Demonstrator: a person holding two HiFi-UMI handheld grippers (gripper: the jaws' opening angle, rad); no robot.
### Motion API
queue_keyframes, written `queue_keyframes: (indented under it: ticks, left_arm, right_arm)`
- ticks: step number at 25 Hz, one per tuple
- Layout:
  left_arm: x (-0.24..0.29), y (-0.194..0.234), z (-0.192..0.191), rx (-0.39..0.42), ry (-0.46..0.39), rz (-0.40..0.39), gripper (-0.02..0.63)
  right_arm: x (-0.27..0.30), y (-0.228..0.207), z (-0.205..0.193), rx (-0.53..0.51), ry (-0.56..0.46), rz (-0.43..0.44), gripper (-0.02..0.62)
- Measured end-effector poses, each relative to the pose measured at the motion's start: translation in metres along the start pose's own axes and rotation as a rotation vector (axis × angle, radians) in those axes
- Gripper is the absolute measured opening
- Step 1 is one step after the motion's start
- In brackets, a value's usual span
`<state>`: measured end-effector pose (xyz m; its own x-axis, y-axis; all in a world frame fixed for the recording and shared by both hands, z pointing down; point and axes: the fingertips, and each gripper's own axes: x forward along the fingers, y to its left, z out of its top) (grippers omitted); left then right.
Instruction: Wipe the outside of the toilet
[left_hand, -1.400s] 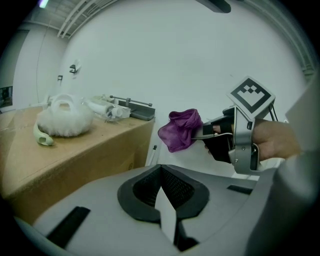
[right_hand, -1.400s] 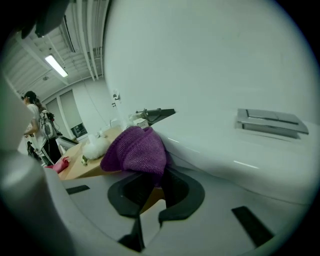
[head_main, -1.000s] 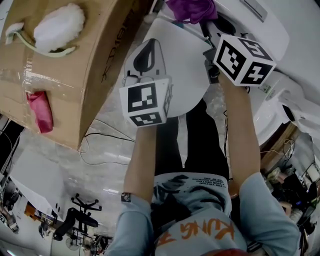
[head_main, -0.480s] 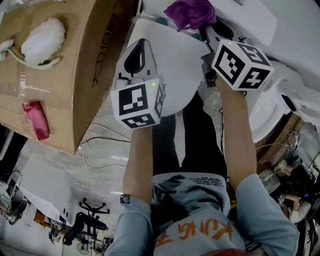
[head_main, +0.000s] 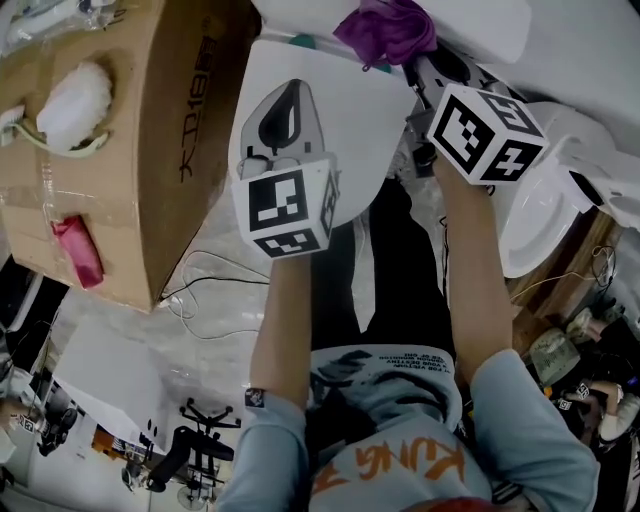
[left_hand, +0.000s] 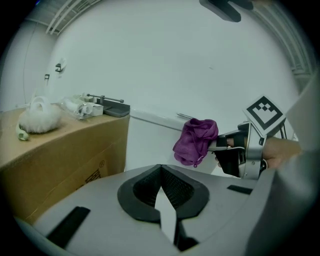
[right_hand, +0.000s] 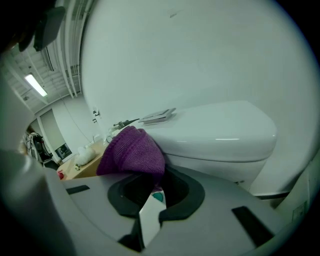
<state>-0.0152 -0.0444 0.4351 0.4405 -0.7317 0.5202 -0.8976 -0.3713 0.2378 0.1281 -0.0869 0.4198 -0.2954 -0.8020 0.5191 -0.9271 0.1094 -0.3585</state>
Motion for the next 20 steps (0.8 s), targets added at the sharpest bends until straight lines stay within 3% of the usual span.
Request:
queue_keyframes:
  ticks: [20]
  left_arm:
    - [0.024, -0.068, -0.009, 0.05, 0.048, -0.116, 0.018]
  right_arm:
    - [-0.068, -0.091, -0.015, 0.091, -0.023, -0.157, 0.052]
